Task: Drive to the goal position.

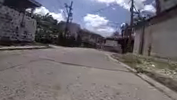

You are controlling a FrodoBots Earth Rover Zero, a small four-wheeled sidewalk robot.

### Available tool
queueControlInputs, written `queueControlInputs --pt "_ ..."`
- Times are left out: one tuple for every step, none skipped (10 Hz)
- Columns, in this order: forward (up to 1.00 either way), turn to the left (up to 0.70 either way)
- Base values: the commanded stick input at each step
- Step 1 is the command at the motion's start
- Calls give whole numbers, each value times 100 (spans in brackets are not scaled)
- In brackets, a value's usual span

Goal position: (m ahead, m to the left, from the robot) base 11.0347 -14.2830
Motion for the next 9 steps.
queueControlInputs --pt "70 0" --pt "70 0" --pt "70 0" --pt "70 0" --pt "70 0" --pt "70 0" --pt "70 0" --pt "70 0" --pt "70 0"
